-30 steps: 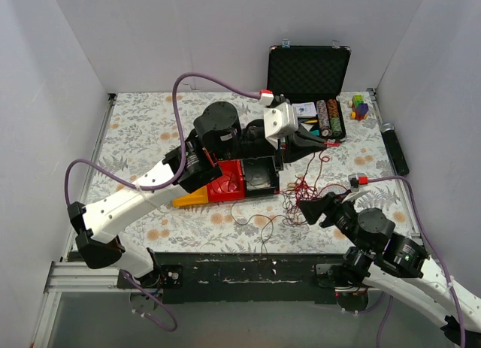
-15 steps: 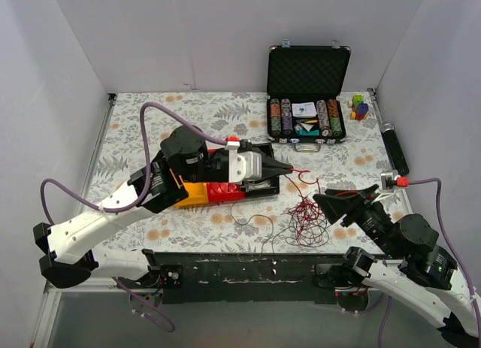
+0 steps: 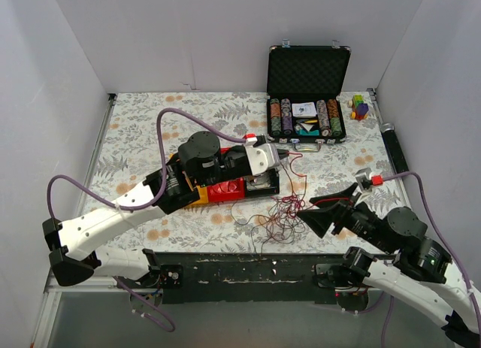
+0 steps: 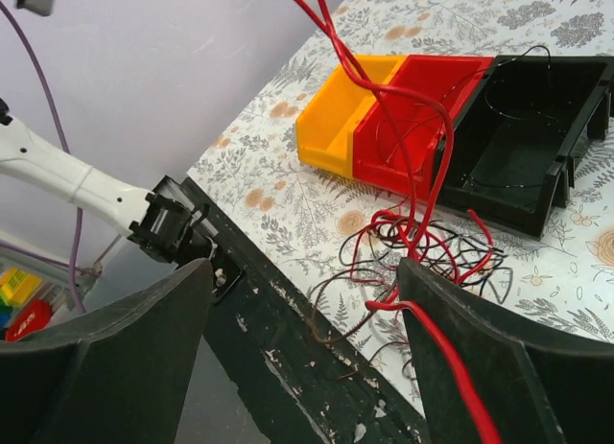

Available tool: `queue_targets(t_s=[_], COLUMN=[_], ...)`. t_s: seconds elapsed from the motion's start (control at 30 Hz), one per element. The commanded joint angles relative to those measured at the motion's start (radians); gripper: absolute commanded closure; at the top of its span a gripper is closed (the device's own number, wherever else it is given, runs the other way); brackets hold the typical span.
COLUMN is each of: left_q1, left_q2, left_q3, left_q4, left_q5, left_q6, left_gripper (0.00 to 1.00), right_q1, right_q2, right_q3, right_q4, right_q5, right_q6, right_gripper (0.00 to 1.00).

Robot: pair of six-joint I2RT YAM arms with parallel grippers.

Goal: Untangle the cables
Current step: Untie the cable.

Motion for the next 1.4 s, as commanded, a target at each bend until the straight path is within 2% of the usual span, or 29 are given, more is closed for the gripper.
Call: queue_targets(t_s=[0.0,0.07,0.13,0.27,0.47,0.53,0.67,0.87,0.97,1.17,1.37], left_q1=[-0.004,-0.003,-0.003,-0.003,-0.003,-0.003,-0.003,-0.003,-0.004,-0.003,-0.004], left_q2=[-0.029,-0.041,-0.067,-0.073,-0.103,-0.109,-0.101,-0.104,-0.107,-0.112,-0.119], left_q3=[-0.010,-0.022,-0.036,0.022,0.048,0.062,0.076,0.079,0.085,0.079,0.067], left_q4=[0.100,0.140,0.192,0.154,0.122,0.114,0.064,-0.010,-0.053,-0.068,-0.068], left_q5=[-0.204,-0.223,-0.180,-0.094,-0.086,-0.071,0.034,0.271,0.372,0.418,0.431], left_q6=[0.008,0.006,0.014,0.002,0.014,0.006,-0.030,-0.015,0.023,0.049,0.055], left_gripper=[1.00,1.00,1.00,1.00,1.00,1.00,1.00,1.00,1.00,1.00,1.00], right_q1=[0.000,0.000,0.000,0.000,-0.001,-0.001,-0.001,-0.001,0.000,0.000,0.000], right_q2=[-0.090,-0.127,-0.161,-0.178,-0.223,-0.259,-0.238,-0.082,-0.002,0.126,0.071], right_q3=[0.019,0.024,0.028,0.064,0.142,0.142,0.105,0.099,0.108,0.027,-0.152], right_q4=[-0.033,-0.113,-0.192,-0.327,-0.418,-0.429,-0.348,-0.133,-0.079,0.014,0.210], right_q5=[0.016,0.062,0.113,0.247,0.444,0.461,0.427,0.427,0.427,0.274,0.118], right_q6=[0.031,0.077,0.123,0.197,0.264,0.272,0.231,0.142,0.129,0.194,0.250], right_gripper=[0.15,0.17,0.18,0.20,0.22,0.23,0.22,0.19,0.18,0.17,0.24])
